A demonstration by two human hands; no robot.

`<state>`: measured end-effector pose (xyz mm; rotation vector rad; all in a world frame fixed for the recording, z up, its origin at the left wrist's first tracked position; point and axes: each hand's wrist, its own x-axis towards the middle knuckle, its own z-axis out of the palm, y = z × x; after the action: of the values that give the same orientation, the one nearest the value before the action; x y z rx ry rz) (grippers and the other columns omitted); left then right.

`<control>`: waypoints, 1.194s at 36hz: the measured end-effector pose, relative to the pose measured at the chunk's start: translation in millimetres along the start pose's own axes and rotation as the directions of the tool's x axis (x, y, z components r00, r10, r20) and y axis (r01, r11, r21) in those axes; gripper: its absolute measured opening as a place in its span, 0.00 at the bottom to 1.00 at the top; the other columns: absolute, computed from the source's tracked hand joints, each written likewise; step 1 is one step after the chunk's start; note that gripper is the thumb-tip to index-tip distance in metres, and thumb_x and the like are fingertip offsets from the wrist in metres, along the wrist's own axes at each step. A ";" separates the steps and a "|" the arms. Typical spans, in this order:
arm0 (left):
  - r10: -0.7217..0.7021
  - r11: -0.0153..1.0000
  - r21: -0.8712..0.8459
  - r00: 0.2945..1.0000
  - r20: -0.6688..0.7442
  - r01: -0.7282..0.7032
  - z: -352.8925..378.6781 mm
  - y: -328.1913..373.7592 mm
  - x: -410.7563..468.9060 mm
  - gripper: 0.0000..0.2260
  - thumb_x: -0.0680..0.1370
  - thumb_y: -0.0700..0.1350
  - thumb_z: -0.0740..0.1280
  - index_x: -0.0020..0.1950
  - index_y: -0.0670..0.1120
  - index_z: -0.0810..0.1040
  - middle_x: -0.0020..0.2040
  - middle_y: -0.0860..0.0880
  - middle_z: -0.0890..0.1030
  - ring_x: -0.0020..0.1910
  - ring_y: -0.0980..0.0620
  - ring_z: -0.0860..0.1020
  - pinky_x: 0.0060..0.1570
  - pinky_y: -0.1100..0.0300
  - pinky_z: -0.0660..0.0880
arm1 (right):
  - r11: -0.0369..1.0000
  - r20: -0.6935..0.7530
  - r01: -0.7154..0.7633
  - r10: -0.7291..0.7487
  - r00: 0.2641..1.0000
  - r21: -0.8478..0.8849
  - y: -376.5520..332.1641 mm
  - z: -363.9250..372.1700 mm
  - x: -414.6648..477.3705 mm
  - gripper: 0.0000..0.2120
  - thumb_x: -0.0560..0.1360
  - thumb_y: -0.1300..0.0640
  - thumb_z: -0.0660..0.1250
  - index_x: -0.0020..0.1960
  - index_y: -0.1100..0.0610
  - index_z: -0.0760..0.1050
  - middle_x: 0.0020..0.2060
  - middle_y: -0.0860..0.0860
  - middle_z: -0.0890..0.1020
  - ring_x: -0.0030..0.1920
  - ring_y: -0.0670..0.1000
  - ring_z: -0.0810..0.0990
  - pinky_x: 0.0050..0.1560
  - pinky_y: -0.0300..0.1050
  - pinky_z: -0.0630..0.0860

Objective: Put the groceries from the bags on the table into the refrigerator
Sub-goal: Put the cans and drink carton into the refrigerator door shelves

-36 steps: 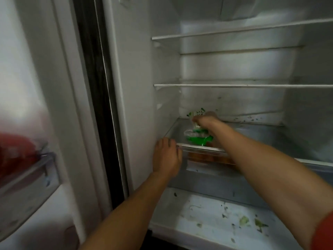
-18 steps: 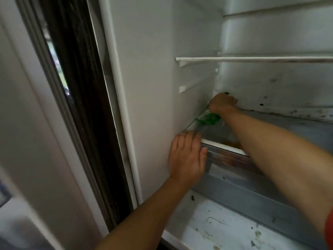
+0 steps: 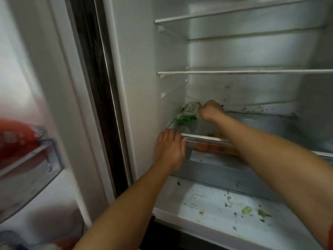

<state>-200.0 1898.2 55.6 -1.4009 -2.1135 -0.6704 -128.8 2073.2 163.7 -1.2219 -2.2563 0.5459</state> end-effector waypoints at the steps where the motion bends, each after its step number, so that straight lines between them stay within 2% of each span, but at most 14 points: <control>1: 0.011 1.000 0.000 1.000 0.028 -0.011 -5.4 -0.9 -0.7 0.19 0.81 0.50 0.55 0.57 0.39 0.78 0.54 0.38 0.79 0.52 0.38 0.75 0.57 0.48 0.70 | 0.999 -0.010 0.027 -0.028 1.000 -0.027 1.9 -8.9 -14.1 0.20 0.78 0.45 0.62 0.56 0.60 0.78 0.55 0.60 0.81 0.53 0.61 0.80 0.46 0.46 0.73; 3: 0.035 0.999 0.002 0.995 0.094 -0.035 -17.8 -1.7 -3.0 0.15 0.79 0.47 0.62 0.59 0.38 0.77 0.57 0.36 0.76 0.55 0.37 0.74 0.57 0.49 0.69 | 0.996 -0.043 0.071 -0.073 0.996 -0.048 7.2 -24.5 -43.4 0.18 0.78 0.46 0.64 0.54 0.60 0.80 0.52 0.59 0.83 0.50 0.60 0.81 0.46 0.47 0.76; 5: 0.036 0.999 -0.001 0.989 0.143 -0.037 -33.1 2.3 -7.8 0.15 0.77 0.46 0.63 0.60 0.39 0.75 0.60 0.37 0.74 0.58 0.37 0.71 0.56 0.50 0.69 | 0.994 -0.081 0.091 -0.096 0.992 -0.058 14.7 -35.3 -70.4 0.16 0.78 0.49 0.64 0.54 0.61 0.81 0.50 0.59 0.83 0.50 0.60 0.81 0.49 0.49 0.77; 9: 0.017 0.999 -0.035 0.989 0.146 -0.012 -65.7 18.1 -34.7 0.13 0.78 0.46 0.63 0.60 0.41 0.74 0.61 0.40 0.74 0.56 0.38 0.74 0.49 0.50 0.73 | 0.988 -0.118 0.100 -0.114 0.986 -0.116 27.1 -46.2 -124.4 0.12 0.78 0.52 0.65 0.50 0.60 0.82 0.47 0.58 0.84 0.44 0.57 0.80 0.41 0.45 0.72; 12: 0.051 0.998 -0.033 0.981 0.185 -0.045 -86.3 26.9 -66.9 0.10 0.79 0.47 0.61 0.56 0.43 0.74 0.58 0.42 0.76 0.52 0.38 0.77 0.42 0.52 0.71 | 0.978 -0.115 0.134 -0.153 0.982 -0.158 30.6 -45.7 -157.4 0.09 0.77 0.54 0.65 0.50 0.56 0.82 0.48 0.56 0.84 0.48 0.59 0.80 0.41 0.43 0.67; 14: 0.107 0.994 -0.025 0.978 0.179 -0.104 -100.2 30.9 -90.0 0.07 0.79 0.46 0.61 0.52 0.44 0.74 0.55 0.43 0.76 0.48 0.39 0.77 0.37 0.54 0.66 | 0.967 -0.105 0.176 -0.197 0.975 -0.185 29.4 -42.8 -177.8 0.09 0.76 0.53 0.66 0.52 0.54 0.82 0.50 0.56 0.84 0.50 0.59 0.81 0.42 0.44 0.69; 17: 0.174 0.985 -0.014 0.970 0.172 -0.175 -120.9 34.2 -126.6 0.07 0.80 0.46 0.60 0.50 0.44 0.73 0.49 0.45 0.76 0.43 0.42 0.77 0.36 0.55 0.63 | 0.946 -0.036 0.246 -0.259 0.965 -0.212 27.0 -35.2 -205.5 0.10 0.76 0.51 0.65 0.53 0.51 0.82 0.51 0.55 0.84 0.50 0.59 0.81 0.46 0.47 0.76; 21: 0.165 0.985 0.034 0.974 0.157 -0.172 -148.7 31.5 -180.3 0.11 0.80 0.47 0.59 0.56 0.44 0.76 0.51 0.45 0.79 0.45 0.41 0.78 0.37 0.53 0.66 | 0.896 0.030 0.362 -0.368 0.930 -0.257 21.6 -22.2 -248.1 0.11 0.76 0.49 0.64 0.55 0.49 0.81 0.52 0.53 0.84 0.51 0.58 0.81 0.43 0.46 0.74; 24: 0.096 0.995 0.023 0.985 0.144 -0.100 -173.0 28.9 -227.7 0.11 0.79 0.47 0.60 0.56 0.45 0.77 0.51 0.46 0.79 0.46 0.40 0.79 0.39 0.51 0.73 | 0.858 0.072 0.452 -0.449 0.891 -0.245 17.5 -7.4 -284.4 0.11 0.77 0.48 0.64 0.55 0.49 0.80 0.50 0.53 0.84 0.49 0.57 0.81 0.40 0.45 0.72; 26: 0.023 0.999 0.023 0.990 0.142 -0.027 -189.1 28.5 -266.0 0.10 0.78 0.48 0.60 0.56 0.46 0.76 0.50 0.46 0.79 0.44 0.41 0.79 0.38 0.52 0.72 | 0.831 0.078 0.516 -0.512 0.856 -0.208 14.7 7.1 -313.8 0.12 0.77 0.48 0.64 0.56 0.50 0.80 0.51 0.52 0.84 0.49 0.56 0.81 0.43 0.47 0.75; 28: -0.064 0.997 0.040 0.989 0.136 0.059 -203.1 28.2 -308.1 0.10 0.78 0.47 0.61 0.56 0.46 0.77 0.51 0.46 0.80 0.44 0.41 0.80 0.38 0.51 0.72 | 0.806 0.090 0.572 -0.565 0.820 -0.155 11.0 23.8 -346.1 0.13 0.77 0.49 0.64 0.57 0.51 0.81 0.53 0.51 0.83 0.51 0.56 0.80 0.46 0.46 0.74; 30: -0.162 0.986 0.051 0.974 0.160 0.156 -216.8 29.7 -354.9 0.11 0.77 0.46 0.62 0.57 0.46 0.77 0.53 0.45 0.81 0.46 0.40 0.80 0.39 0.51 0.72 | 0.785 0.124 0.611 -0.600 0.791 -0.099 7.3 41.3 -380.8 0.12 0.77 0.49 0.64 0.56 0.52 0.81 0.52 0.52 0.83 0.51 0.57 0.80 0.45 0.46 0.74; 35: -0.401 0.908 0.254 0.865 0.303 0.332 -261.0 13.1 -466.5 0.13 0.80 0.48 0.59 0.61 0.47 0.75 0.56 0.47 0.79 0.51 0.42 0.78 0.46 0.49 0.75 | 0.720 0.213 0.693 -0.682 0.700 0.031 -15.2 76.5 -469.8 0.08 0.75 0.50 0.65 0.49 0.51 0.80 0.47 0.50 0.82 0.47 0.55 0.80 0.44 0.48 0.75; 43: -0.688 0.707 0.393 0.701 0.188 0.588 -361.8 -41.2 -618.1 0.11 0.79 0.49 0.59 0.57 0.46 0.75 0.52 0.47 0.80 0.49 0.43 0.79 0.48 0.48 0.76 | 0.493 0.310 0.856 -0.847 0.432 0.154 -99.0 122.1 -605.2 0.12 0.76 0.48 0.64 0.57 0.50 0.79 0.50 0.48 0.81 0.49 0.54 0.79 0.44 0.44 0.71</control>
<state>21.2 1230.2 -84.0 -0.5835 -2.8657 -0.3288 13.5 1494.3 -24.7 0.1968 -2.7833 0.3105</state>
